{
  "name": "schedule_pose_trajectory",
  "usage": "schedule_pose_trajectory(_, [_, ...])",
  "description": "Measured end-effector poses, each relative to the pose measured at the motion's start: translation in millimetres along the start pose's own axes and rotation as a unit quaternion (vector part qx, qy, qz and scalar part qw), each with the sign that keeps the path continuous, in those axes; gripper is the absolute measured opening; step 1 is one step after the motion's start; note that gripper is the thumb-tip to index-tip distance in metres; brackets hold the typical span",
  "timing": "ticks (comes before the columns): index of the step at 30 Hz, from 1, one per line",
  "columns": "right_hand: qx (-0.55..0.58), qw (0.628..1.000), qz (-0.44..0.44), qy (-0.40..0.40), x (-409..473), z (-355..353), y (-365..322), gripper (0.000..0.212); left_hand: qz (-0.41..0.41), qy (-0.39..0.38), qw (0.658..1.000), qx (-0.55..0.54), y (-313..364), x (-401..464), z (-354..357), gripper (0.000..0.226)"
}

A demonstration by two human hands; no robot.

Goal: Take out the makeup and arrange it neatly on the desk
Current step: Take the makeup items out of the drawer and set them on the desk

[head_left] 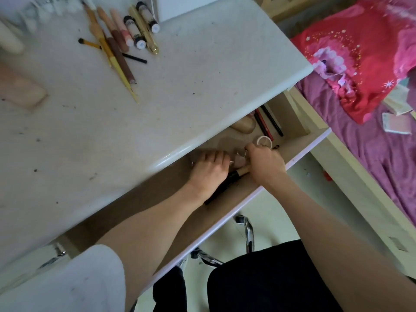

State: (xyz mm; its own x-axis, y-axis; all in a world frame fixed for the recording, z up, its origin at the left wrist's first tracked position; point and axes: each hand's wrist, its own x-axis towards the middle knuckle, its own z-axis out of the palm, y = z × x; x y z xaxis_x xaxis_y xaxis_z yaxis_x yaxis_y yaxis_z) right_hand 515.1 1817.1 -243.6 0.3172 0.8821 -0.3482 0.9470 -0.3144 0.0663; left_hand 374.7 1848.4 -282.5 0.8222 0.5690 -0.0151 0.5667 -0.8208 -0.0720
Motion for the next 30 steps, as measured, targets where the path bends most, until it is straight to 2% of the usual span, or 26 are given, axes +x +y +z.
schedule_pose_trajectory(5, [0.169, 0.981, 0.079, 0.055, -37, -18, -5, 0.025, 0.022, 0.037, 0.997, -0.067, 9, -17, -41, 0.025])
schedule_pose_trajectory(7, [0.237, 0.960, 0.100, 0.112, -54, -28, -9, 0.020, 0.012, 0.014, 0.993, -0.121, 8, -27, -58, 0.036])
schedule_pose_trajectory(8, [0.284, 0.943, 0.111, 0.133, -61, -34, -12, 0.022, -0.008, 0.028, 0.987, -0.158, 5, -34, -67, 0.041])
schedule_pose_trajectory(11, [0.410, 0.890, 0.132, 0.150, -77, -57, -30, 0.013, -0.076, 0.017, 0.944, -0.321, -12, -63, -92, 0.045])
schedule_pose_trajectory(12, [0.431, 0.880, 0.135, 0.148, -81, -64, -39, 0.016, -0.096, 0.031, 0.926, -0.363, -21, -76, -99, 0.044])
schedule_pose_trajectory(13, [0.443, 0.874, 0.133, 0.146, -84, -71, -51, 0.022, -0.119, 0.051, 0.907, -0.400, -31, -88, -107, 0.042])
schedule_pose_trajectory(15, [0.462, 0.868, 0.115, 0.138, -87, -85, -79, 0.019, -0.154, 0.080, 0.883, -0.437, -58, -111, -121, 0.038])
schedule_pose_trajectory(19, [0.448, 0.887, 0.029, 0.106, -90, -109, -148, 0.020, -0.199, 0.111, 0.892, -0.391, -128, -155, -133, 0.038])
schedule_pose_trajectory(21, [0.475, 0.877, -0.002, 0.068, -89, -117, -187, 0.013, -0.249, 0.132, 0.877, -0.390, -167, -180, -136, 0.039])
schedule_pose_trajectory(24, [0.543, 0.839, 0.007, -0.028, -86, -126, -249, 0.008, -0.383, 0.167, 0.802, -0.428, -221, -221, -142, 0.038])
schedule_pose_trajectory(25, [0.580, 0.812, 0.018, -0.068, -85, -127, -269, 0.009, -0.426, 0.171, 0.779, -0.427, -239, -234, -141, 0.038])
schedule_pose_trajectory(27, [0.664, 0.733, 0.036, -0.146, -85, -130, -310, 0.012, -0.517, 0.151, 0.750, -0.384, -274, -261, -140, 0.037])
schedule_pose_trajectory(28, [0.686, 0.705, 0.038, -0.174, -83, -130, -328, 0.014, -0.553, 0.150, 0.716, -0.398, -291, -274, -136, 0.035])
schedule_pose_trajectory(30, [0.697, 0.688, 0.043, -0.197, -78, -131, -362, 0.017, -0.575, 0.183, 0.613, -0.510, -319, -294, -132, 0.027])
